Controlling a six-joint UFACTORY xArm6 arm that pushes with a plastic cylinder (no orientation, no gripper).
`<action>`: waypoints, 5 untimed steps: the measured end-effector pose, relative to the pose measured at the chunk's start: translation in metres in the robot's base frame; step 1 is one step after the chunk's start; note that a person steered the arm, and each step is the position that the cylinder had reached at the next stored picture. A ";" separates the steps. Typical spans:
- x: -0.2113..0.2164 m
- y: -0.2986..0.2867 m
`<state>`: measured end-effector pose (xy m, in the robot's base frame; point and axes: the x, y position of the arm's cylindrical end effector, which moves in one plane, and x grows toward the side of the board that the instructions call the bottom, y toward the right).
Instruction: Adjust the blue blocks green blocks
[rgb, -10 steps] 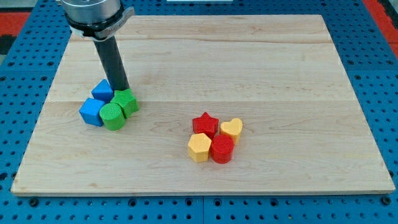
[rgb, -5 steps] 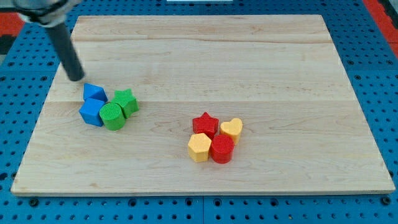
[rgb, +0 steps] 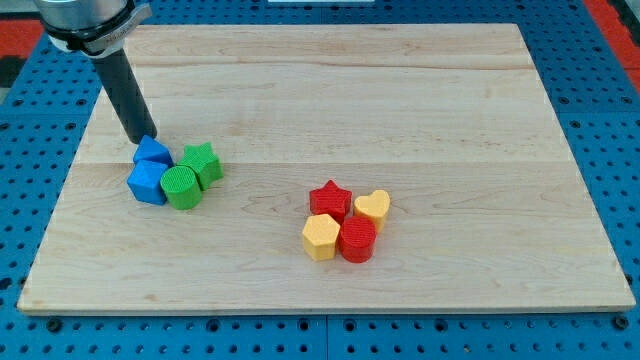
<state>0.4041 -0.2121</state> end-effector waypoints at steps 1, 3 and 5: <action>0.000 0.008; -0.065 0.080; -0.002 0.281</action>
